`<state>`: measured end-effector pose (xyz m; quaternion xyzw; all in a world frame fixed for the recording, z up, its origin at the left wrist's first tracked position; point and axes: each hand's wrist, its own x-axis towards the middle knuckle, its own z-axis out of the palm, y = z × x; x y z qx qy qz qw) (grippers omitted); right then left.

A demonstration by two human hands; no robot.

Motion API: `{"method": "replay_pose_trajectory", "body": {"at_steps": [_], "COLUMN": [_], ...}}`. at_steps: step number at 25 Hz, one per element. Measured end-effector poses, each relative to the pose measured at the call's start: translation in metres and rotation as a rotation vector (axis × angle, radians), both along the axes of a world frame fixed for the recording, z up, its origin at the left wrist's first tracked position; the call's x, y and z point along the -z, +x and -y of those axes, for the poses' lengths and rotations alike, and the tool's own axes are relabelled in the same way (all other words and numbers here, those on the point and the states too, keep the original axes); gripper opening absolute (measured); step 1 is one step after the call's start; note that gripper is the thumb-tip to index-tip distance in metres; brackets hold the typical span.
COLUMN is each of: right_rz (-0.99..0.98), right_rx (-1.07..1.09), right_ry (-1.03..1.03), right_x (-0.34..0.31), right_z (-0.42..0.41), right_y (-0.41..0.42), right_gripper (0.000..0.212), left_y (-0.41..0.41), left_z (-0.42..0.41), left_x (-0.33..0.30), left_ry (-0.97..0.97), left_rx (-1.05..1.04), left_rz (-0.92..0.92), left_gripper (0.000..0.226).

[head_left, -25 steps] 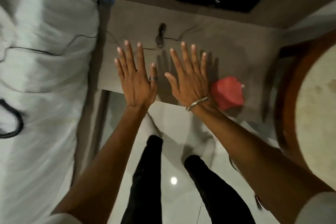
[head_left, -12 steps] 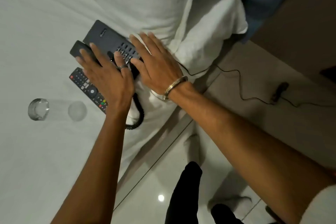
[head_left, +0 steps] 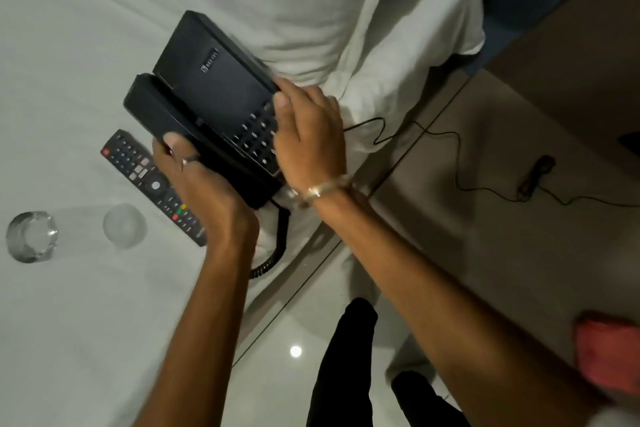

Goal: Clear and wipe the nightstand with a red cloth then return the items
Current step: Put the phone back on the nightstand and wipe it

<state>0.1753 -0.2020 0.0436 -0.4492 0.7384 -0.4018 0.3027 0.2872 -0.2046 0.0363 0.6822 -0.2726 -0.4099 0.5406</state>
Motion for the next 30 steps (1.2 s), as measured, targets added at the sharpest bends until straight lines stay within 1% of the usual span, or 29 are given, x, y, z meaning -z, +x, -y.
{"method": "replay_pose_trajectory", "body": {"at_steps": [2,4,5,8,9,10,11,13,15,18,20,22,24,26,28,30], "right_rz": [0.15,0.301,0.363,0.503,0.52,0.526,0.53,0.582,0.584,0.533,0.535,0.536,0.514,0.459,0.355,0.172], "right_rx": [0.195,0.421,0.549,0.921,0.998,1.027,1.048,1.077,1.104,1.045,1.014,1.013,1.043,1.021,0.932,0.831], "right_ry": [-0.034,-0.033,-0.02,0.143,0.18,0.21,0.236,0.266,0.256,0.329,0.394,0.403,0.391,0.389,0.404,0.424], "right_x": [0.004,0.017,0.026,0.073,0.091,0.106,0.12,0.135,0.143,0.154,0.161,0.165,0.166,0.164,0.163,0.16], "right_z": [-0.059,-0.109,-0.128,-0.163,-0.173,-0.177,-0.18,-0.176,-0.164,-0.144,-0.137,-0.135,-0.133,-0.131,-0.134,-0.149], "right_y": [-0.036,-0.067,-0.084,-0.133,-0.151,-0.165,-0.178,-0.198,-0.22,-0.244,-0.251,-0.257,-0.261,-0.265,-0.262,-0.249], "right_gripper": [0.042,0.04,0.037,0.029,0.032,0.04,0.045,0.041,0.036,0.025,0.023,0.022,0.026,0.022,0.024,0.034], "left_y": [-0.038,-0.08,-0.103,-0.155,-0.174,-0.188,-0.205,-0.234,-0.261,-0.286,-0.295,-0.301,-0.307,-0.311,-0.311,-0.303], "left_z": [-0.039,-0.072,-0.086,-0.103,-0.103,-0.098,-0.092,-0.075,-0.06,-0.037,-0.026,-0.022,-0.022,-0.018,-0.015,-0.022], "left_x": [-0.002,0.0,0.005,0.039,0.053,0.065,0.078,0.103,0.123,0.151,0.163,0.17,0.172,0.172,0.172,0.173], "left_ry": [-0.05,-0.086,-0.079,-0.082,-0.084,-0.086,-0.08,-0.03,0.008,0.066,0.106,0.091,0.055,0.021,-0.022,-0.07], "left_rx": [0.155,0.352,0.479,0.862,0.996,1.099,1.192,1.304,1.36,1.383,1.39,1.399,1.408,1.406,1.415,1.42], "left_rz": [0.074,0.161,0.174,0.293,0.335,0.363,0.376,0.348,0.301,0.271,0.255,0.272,0.292,0.336,0.417,0.629], "left_gripper": [0.049,0.05,0.051,0.057,0.058,0.059,0.06,0.061,0.06,0.06,0.062,0.061,0.058,0.056,0.059,0.066]}}
